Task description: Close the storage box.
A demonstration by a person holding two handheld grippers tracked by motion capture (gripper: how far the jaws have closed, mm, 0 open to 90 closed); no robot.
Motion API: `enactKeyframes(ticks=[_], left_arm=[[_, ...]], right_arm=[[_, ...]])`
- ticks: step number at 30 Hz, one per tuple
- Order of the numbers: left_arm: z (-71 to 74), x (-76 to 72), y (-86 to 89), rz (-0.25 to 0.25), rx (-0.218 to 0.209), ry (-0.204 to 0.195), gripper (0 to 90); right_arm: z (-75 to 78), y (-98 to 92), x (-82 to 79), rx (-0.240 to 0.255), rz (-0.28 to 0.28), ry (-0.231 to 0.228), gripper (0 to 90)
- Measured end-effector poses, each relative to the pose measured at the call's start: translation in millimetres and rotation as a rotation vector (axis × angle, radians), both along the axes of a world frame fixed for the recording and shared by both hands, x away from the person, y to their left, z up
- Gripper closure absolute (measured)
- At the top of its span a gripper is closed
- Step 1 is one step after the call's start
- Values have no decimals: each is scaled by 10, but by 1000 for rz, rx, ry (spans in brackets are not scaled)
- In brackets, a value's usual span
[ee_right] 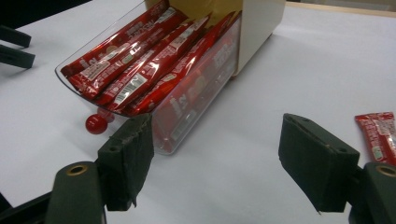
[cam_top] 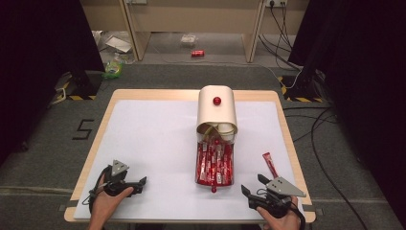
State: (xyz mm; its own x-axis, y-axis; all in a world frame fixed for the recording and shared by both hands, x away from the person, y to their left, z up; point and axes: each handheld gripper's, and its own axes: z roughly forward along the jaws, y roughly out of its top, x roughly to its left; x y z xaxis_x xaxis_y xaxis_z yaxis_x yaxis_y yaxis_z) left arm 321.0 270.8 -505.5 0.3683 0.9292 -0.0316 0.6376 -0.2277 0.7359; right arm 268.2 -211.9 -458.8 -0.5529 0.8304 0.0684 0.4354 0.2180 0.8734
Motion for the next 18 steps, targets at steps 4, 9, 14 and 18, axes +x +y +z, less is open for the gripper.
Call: enactKeyframes(ticks=[4, 9, 14, 18], left_arm=[[0, 0, 0, 0, 0, 0, 46], [0, 0, 0, 0, 0, 0, 46], [0, 0, 0, 0, 0, 0, 46], [0, -1, 0, 0, 0, 0, 46]], right_arm=[[-16, 27, -18, -5, 14, 6, 275], [-26, 63, -33, 2, 26, 8, 274], [-49, 122, -33, -1, 47, 14, 267], [-81, 180, -26, -11, 65, 17, 262]])
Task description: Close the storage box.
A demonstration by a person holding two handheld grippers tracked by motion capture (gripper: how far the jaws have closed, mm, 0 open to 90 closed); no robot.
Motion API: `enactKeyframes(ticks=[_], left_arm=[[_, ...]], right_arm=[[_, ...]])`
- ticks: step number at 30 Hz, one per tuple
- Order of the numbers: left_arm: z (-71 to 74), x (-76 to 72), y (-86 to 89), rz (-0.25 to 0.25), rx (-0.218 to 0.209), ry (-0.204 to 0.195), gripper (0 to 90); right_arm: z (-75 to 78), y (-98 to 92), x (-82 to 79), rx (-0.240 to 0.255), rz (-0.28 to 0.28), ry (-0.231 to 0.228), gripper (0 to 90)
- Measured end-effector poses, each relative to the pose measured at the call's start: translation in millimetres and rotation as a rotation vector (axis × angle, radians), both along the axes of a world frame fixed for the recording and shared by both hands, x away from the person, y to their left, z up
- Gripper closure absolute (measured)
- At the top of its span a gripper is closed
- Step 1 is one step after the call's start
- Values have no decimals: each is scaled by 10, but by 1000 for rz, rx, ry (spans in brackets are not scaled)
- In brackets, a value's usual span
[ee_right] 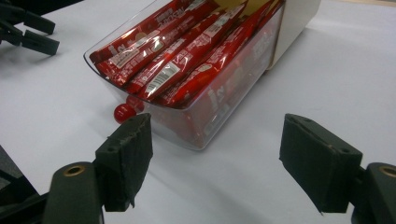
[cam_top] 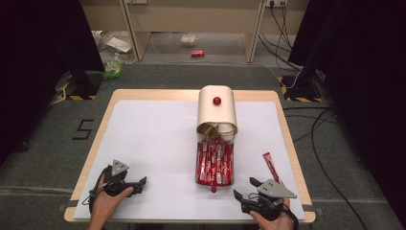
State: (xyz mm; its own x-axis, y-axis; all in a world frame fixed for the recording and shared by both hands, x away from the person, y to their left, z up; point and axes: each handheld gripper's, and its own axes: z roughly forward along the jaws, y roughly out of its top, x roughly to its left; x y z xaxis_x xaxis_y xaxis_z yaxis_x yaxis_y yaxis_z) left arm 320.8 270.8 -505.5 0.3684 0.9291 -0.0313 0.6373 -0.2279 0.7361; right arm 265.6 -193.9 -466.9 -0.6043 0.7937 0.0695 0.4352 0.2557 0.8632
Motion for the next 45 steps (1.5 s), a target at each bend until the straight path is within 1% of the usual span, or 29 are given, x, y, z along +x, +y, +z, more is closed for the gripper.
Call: enactKeyframes(ticks=[1, 7, 14, 16, 20, 23, 25, 31, 34, 38, 40, 42, 45], left_arm=[[0, 0, -1, 1, 0, 0, 46], [-1, 1, 0, 0, 0, -1, 46], [0, 0, 0, 0, 0, 0, 46], [0, 0, 1, -1, 1, 1, 46], [0, 1, 0, 0, 0, 0, 46], [0, 0, 0, 0, 0, 0, 46], [-1, 1, 0, 0, -1, -1, 46], [0, 1, 0, 0, 0, 0, 46], [0, 0, 0, 0, 0, 0, 46], [0, 1, 0, 0, 0, 0, 46], [0, 0, 0, 0, 0, 0, 46], [0, 1, 0, 0, 0, 0, 46], [0, 0, -1, 0, 0, -1, 46]], right_arm=[[-6, 9, 3, -9, 3, 0, 262], [-31, 47, 11, -11, 10, 6, 262], [-73, 98, 45, -29, 13, 19, 262], [-86, 129, 61, -42, 19, 10, 262], [-108, 180, 89, -50, 23, 12, 262], [-122, 219, 109, -65, 20, 11, 263], [-132, 235, 123, -62, 14, 8, 263], [-157, 272, 167, -78, 17, -1, 263], [-172, 300, 193, -89, 23, 17, 253], [-174, 354, 200, -101, 31, 13, 253], [-165, 360, 208, -113, 37, 0, 254], [-159, 364, 216, -94, 26, -2, 255], [-151, 363, 248, -82, 17, -13, 256]])
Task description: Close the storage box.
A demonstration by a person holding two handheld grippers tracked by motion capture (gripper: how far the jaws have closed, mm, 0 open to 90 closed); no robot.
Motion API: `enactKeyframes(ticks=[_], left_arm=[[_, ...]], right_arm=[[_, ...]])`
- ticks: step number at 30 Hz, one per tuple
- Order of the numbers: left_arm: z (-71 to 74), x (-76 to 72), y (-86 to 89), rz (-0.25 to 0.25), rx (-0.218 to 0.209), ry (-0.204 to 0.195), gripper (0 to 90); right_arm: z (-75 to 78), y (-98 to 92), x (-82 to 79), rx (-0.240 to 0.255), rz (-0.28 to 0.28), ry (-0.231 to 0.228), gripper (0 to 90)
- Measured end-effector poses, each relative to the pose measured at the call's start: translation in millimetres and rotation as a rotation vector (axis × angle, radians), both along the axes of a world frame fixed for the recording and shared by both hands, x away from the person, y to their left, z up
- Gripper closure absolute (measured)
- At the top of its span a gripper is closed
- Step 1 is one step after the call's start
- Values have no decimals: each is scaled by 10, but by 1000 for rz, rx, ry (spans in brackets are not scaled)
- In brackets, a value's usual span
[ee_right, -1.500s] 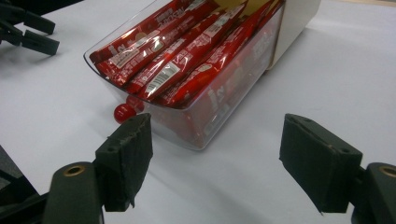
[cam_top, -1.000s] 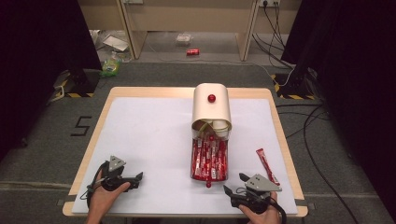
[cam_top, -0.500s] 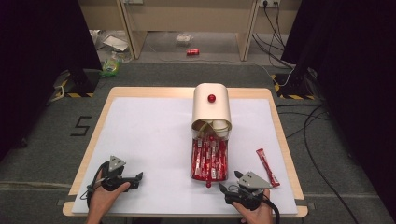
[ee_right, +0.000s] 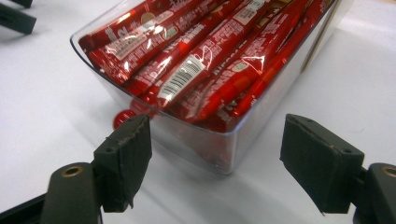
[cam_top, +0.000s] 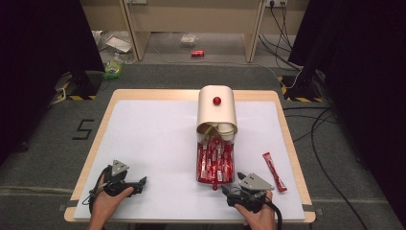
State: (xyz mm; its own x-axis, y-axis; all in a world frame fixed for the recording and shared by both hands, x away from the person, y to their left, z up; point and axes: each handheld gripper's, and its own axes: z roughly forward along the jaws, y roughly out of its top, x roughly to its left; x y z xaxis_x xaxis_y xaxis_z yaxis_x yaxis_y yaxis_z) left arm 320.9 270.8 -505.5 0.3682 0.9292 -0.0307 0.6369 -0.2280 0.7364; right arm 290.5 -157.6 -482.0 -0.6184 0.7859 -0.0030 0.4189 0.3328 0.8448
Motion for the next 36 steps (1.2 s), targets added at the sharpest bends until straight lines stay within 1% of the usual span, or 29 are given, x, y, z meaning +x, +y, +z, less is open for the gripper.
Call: enactKeyframes(ticks=[2, 9, 13, 15, 19, 25, 27, 33, 36], left_arm=[[0, 1, 0, 0, 0, 0, 46], [0, 1, 1, 0, -1, 0, 46], [0, 0, 1, 0, -1, 0, 46], [0, 0, 0, 0, 0, 0, 46], [0, 0, 0, 0, 0, 0, 46], [0, 0, 0, 0, 0, 0, 46], [0, 0, 0, 0, 0, 0, 46], [1, 0, 1, -1, 1, 1, 46], [1, 0, 1, -1, 1, 1, 46]], right_arm=[[2, 7, 29, 9, -7, -5, 255], [8, 82, 73, 16, 6, -20, 243], [22, 92, 88, 28, -3, -36, 242], [32, 84, 100, 38, -10, -42, 242], [35, 55, 142, 80, -22, -39, 242], [43, 54, 168, 94, -32, -50, 241], [40, 57, 178, 92, -38, -50, 241], [18, 58, 230, 109, -51, -50, 235], [10, 61, 259, 106, -59, -56, 236]])
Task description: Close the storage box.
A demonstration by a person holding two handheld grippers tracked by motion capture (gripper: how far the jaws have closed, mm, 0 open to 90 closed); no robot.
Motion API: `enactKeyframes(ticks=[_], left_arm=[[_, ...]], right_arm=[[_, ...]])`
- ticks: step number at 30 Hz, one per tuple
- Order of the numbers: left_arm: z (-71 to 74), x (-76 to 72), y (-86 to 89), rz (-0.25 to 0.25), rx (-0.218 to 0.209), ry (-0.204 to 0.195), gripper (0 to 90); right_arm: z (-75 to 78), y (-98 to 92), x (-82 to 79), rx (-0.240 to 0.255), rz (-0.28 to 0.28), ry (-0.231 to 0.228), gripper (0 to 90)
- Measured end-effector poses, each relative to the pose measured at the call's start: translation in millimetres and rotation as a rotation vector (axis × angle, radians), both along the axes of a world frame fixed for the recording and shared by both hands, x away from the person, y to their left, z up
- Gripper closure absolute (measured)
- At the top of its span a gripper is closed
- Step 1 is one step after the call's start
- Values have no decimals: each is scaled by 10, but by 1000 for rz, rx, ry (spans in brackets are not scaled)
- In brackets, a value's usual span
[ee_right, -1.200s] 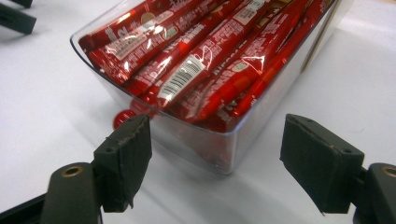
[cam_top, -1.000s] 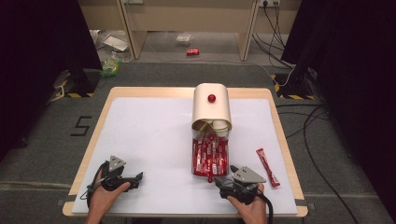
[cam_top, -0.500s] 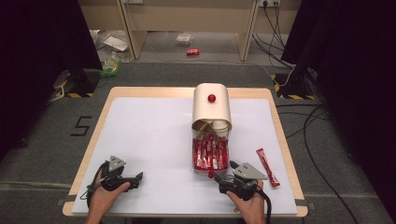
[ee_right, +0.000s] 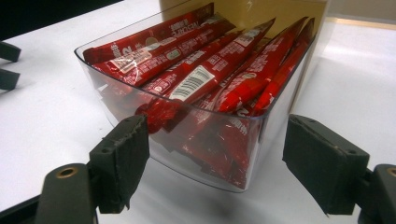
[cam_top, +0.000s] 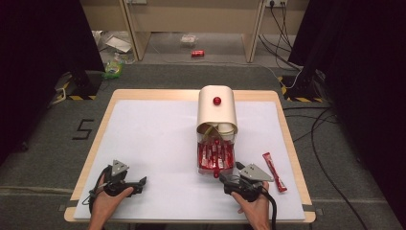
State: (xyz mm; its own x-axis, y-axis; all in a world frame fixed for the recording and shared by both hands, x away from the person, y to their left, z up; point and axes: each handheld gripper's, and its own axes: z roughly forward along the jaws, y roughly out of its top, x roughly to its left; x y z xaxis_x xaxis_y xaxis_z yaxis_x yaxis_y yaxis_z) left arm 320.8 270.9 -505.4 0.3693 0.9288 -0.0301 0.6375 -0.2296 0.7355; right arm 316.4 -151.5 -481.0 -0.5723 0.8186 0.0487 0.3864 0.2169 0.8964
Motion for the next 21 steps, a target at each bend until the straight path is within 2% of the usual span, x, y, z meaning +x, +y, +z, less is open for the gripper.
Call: enactKeyframes(ticks=[21], left_arm=[[0, 0, 0, 0, 0, 0, 46]], right_arm=[[-1, 48, 182, -5, -32, -34, 233]])
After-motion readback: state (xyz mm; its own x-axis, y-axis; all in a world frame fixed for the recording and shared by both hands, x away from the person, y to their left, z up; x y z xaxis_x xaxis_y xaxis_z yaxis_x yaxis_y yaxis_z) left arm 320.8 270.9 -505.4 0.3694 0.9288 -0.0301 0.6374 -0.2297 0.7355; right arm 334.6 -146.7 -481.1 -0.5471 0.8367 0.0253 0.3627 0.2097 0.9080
